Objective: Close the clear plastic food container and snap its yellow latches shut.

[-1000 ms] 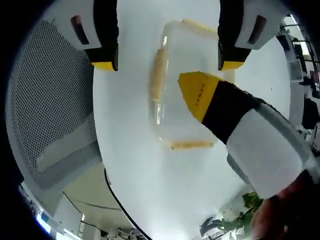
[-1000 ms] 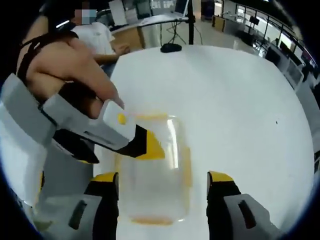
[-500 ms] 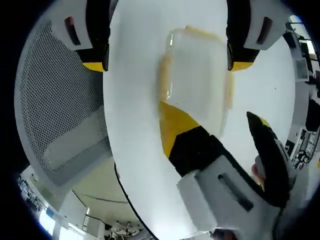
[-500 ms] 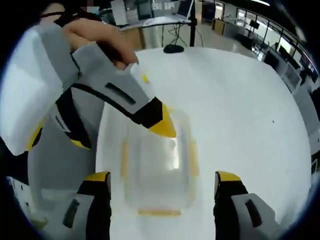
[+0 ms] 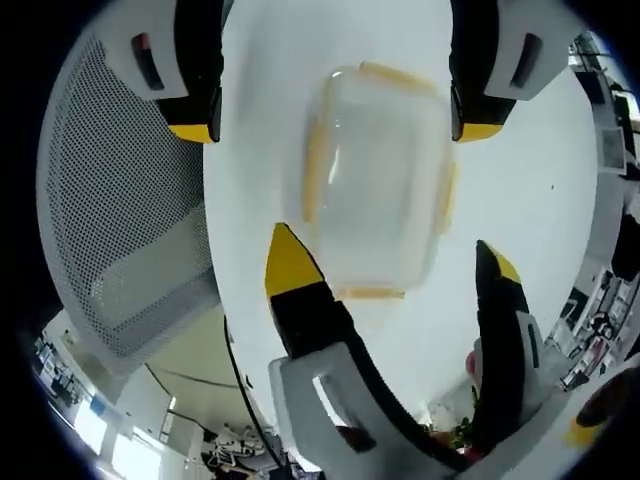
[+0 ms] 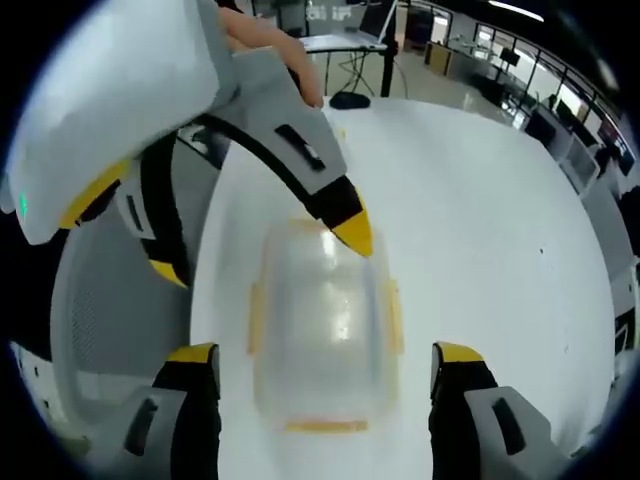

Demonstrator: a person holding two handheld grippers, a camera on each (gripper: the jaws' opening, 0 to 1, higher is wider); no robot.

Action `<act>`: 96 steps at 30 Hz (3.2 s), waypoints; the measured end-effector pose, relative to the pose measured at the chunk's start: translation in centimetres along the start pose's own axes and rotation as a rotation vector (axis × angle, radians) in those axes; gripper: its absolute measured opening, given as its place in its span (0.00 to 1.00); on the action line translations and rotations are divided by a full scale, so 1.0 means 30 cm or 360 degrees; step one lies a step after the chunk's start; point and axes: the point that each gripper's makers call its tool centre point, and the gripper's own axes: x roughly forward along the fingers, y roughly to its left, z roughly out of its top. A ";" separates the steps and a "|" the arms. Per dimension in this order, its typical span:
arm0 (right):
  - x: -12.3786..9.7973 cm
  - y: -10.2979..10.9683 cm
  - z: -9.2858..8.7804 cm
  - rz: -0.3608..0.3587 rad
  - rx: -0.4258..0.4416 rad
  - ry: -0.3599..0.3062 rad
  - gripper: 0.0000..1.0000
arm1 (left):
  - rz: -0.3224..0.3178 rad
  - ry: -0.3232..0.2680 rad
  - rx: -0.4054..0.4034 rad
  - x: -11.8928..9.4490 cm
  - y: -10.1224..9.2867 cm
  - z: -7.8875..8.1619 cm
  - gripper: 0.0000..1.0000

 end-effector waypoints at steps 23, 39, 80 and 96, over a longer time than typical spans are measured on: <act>-0.005 0.055 -0.037 -0.0029 -0.0065 0.0039 0.89 | -0.0119 -0.0039 -0.0017 -0.010 0.027 -0.043 0.95; 0.011 0.056 -0.074 -0.0018 -0.0096 0.0074 0.90 | -0.0206 0.0010 0.0019 0.012 0.051 -0.078 0.92; 0.093 0.026 -0.134 -0.0006 -0.0104 0.0235 0.83 | -0.0241 0.0124 0.0175 0.112 0.091 -0.095 0.90; 0.111 0.026 -0.156 -0.0019 -0.0117 0.0264 0.78 | -0.0253 0.0152 0.0118 0.149 0.062 -0.112 0.87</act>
